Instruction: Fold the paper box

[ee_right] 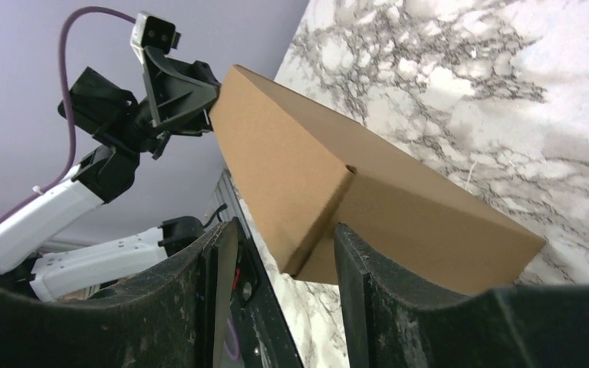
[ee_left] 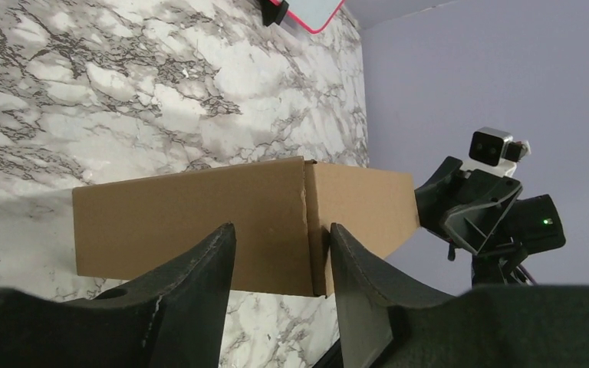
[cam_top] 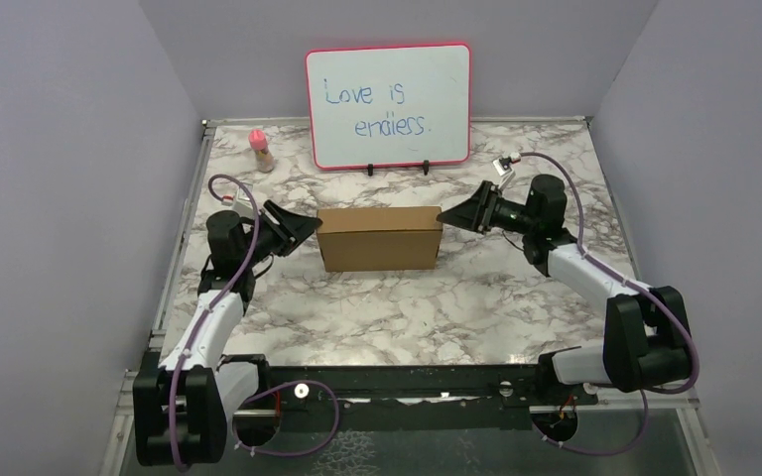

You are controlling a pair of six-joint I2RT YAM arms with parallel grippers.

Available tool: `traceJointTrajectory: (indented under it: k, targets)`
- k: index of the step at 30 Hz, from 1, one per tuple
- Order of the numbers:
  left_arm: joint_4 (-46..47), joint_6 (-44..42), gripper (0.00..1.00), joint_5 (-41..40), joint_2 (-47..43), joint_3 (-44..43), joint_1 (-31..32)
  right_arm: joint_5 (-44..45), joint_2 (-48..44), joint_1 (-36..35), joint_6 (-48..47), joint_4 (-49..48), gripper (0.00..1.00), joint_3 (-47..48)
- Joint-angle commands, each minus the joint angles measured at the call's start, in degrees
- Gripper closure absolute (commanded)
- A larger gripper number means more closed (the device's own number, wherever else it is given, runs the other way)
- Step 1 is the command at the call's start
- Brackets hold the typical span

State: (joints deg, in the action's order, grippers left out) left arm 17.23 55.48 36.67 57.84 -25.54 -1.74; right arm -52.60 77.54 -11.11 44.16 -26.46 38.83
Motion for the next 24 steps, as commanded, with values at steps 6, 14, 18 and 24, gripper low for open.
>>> traceJointTrajectory:
  k: [6, 14, 18, 24]
  targets:
    - [-12.6, -8.5, 0.45, 0.4, 0.8, -7.6, -0.4, -0.3, 0.8, 0.4, 2.9, 0.1, 0.49, 4.1]
    - [-10.0, -7.9, 0.49, 1.7, 2.9, -4.3, -0.4, 0.0, 4.4, 0.5, 0.2, -0.3, 0.59, 0.2]
    - [-8.6, -7.9, 0.58, 2.3, 4.5, -2.1, -0.4, -0.1, 6.3, 0.5, -1.1, -0.5, 0.64, -2.2]
    - [-7.4, -8.6, 0.66, 2.8, 6.6, 1.0, -0.3, 3.3, 7.1, 0.5, -6.1, 3.2, 0.65, -6.2]
